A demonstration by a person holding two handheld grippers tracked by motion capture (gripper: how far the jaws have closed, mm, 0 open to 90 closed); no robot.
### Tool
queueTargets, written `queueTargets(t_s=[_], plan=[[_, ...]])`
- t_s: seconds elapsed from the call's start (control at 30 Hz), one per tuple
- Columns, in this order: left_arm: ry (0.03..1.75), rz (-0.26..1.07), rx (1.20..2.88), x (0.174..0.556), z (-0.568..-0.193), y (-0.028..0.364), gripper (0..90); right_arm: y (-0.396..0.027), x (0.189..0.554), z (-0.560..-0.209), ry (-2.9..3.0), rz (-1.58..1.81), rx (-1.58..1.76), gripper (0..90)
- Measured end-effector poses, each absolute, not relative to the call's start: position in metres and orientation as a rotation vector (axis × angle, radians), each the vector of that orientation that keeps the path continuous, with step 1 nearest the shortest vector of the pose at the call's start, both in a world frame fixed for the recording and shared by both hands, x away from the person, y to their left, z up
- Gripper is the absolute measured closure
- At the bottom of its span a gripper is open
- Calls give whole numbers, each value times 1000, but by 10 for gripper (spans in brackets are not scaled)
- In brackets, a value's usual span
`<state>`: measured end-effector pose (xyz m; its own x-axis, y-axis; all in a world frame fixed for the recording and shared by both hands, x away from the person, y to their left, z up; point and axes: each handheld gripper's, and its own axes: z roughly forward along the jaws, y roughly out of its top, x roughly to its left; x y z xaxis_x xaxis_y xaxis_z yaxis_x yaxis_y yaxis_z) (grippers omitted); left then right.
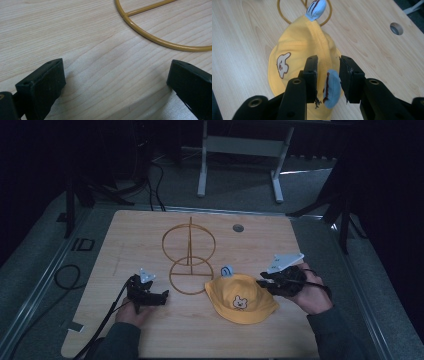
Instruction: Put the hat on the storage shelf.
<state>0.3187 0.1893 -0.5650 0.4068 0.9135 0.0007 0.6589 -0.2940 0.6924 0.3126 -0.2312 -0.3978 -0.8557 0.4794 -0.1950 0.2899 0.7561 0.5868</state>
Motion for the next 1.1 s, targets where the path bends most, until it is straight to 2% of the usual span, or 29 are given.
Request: queueTargets(t_s=[0.77, 1.1], plan=[[1332, 536, 2055, 319, -565, 189, 19, -203, 338, -404, 2757, 637, 555, 561], [1333, 536, 2053, 319, -565, 189, 19, -193, 350, -406, 2813, 583, 541, 546]])
